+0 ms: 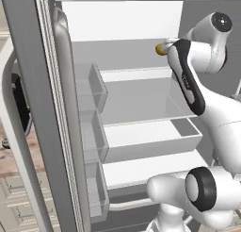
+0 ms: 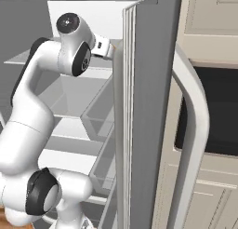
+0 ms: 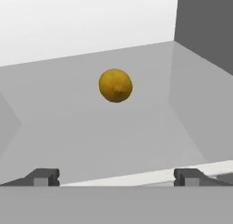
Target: Place the cold items (lemon and broccoli) from the fridge in one tupperware on the dining counter. Place the warm items (kebab skewer and hot dog) in the stove area in another tupperware.
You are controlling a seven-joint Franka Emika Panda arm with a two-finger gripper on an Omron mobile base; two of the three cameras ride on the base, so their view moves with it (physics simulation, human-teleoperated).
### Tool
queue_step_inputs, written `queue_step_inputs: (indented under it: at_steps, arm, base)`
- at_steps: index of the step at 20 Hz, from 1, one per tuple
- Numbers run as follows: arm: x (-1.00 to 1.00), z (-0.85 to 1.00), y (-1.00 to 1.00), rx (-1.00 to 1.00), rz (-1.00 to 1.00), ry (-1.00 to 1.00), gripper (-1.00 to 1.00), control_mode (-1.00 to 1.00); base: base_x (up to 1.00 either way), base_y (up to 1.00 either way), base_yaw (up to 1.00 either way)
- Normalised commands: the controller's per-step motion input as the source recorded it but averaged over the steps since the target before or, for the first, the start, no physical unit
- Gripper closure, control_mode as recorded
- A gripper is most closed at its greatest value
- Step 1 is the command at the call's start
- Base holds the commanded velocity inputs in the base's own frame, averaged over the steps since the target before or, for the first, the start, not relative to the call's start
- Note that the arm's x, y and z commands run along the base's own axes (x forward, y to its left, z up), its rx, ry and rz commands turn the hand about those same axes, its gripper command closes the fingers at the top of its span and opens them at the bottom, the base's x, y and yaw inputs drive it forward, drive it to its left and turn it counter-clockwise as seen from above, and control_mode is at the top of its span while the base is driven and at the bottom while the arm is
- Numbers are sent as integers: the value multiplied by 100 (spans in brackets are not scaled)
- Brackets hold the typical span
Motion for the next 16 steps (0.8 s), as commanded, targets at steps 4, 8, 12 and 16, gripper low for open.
queue_step_inputs:
  at_steps: [4, 8, 12, 16]
  arm:
    - [42, -2, 0, 0, 0, 0, -100, -100]
    - [40, -1, 0, 0, 0, 1, -100, -100]
    - [36, -4, 0, 0, 0, 3, -100, -100]
    - [45, -10, 0, 0, 4, 17, -100, -100]
  base:
    - [0, 0, 0]
    - [0, 0, 0]
    - [0, 0, 0]
    - [0, 0, 0]
